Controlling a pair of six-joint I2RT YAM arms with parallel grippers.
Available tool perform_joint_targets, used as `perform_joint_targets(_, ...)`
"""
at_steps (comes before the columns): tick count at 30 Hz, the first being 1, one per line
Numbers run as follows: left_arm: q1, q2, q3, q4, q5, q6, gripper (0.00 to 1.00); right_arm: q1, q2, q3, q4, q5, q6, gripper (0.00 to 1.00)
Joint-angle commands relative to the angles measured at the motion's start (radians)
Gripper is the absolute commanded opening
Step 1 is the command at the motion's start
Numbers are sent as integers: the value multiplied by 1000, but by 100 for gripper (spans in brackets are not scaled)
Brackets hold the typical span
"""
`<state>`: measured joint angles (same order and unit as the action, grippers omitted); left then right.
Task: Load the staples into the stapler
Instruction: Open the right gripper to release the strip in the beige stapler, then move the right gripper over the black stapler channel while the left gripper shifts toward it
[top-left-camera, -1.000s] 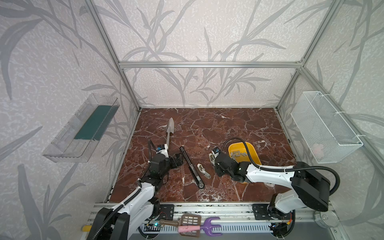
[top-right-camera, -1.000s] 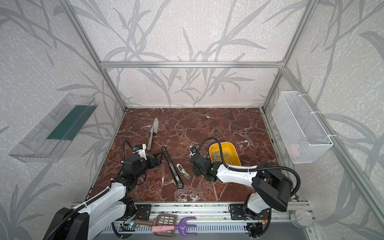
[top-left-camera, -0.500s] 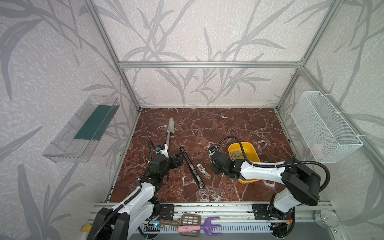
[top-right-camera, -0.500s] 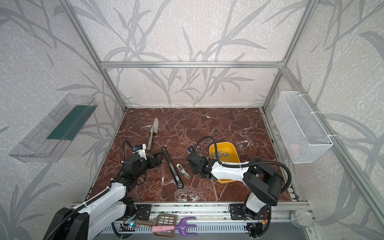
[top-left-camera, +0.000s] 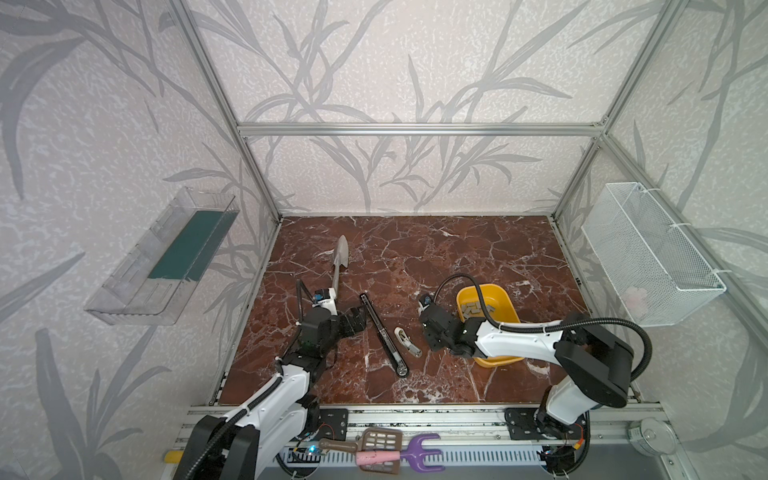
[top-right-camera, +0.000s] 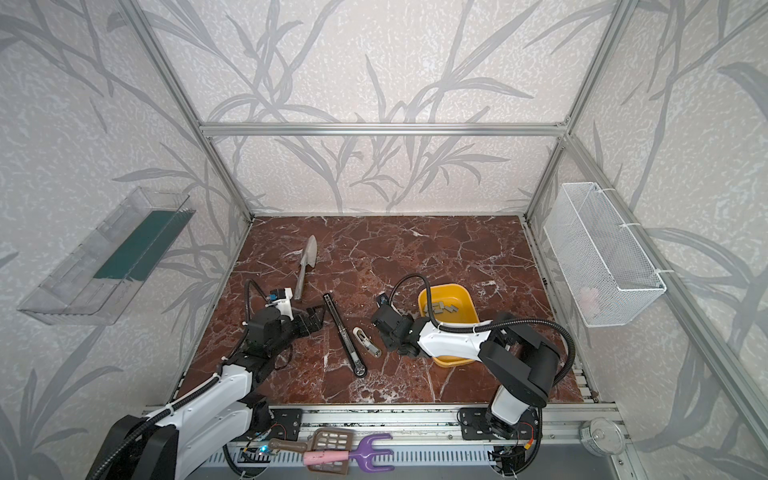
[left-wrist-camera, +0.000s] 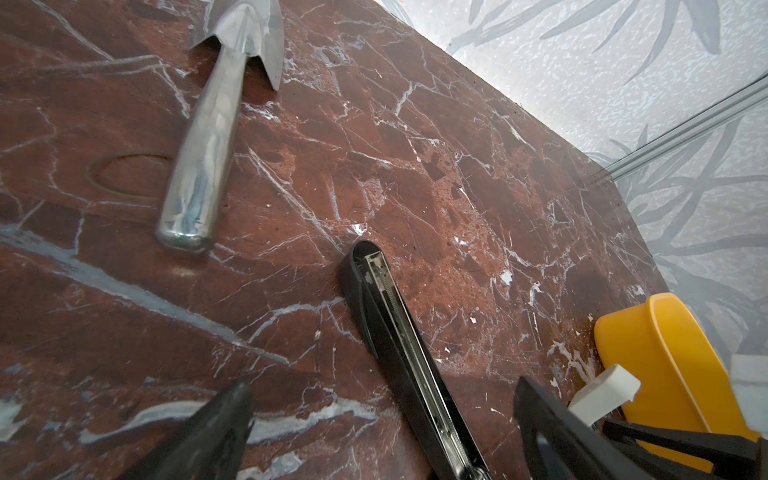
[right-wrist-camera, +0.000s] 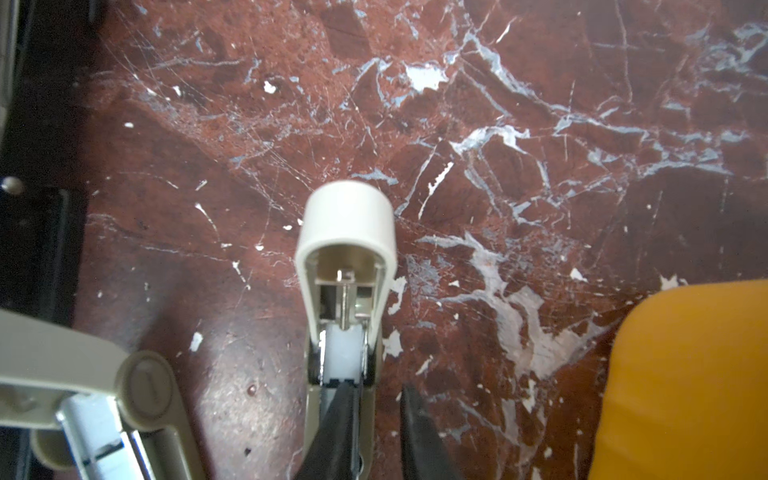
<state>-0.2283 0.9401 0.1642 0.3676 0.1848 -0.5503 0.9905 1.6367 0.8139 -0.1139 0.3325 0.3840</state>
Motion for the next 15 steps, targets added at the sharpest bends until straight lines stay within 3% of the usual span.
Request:
perform_joint_targets(1, -3, -4, 26, 10, -1, 3, 98, 4, -30, -25, -51, 10, 19, 23)
perform_joint_targets(15, -3, -3, 24, 11, 1, 4, 98, 10, -139, -74, 7, -3, -32, 25)
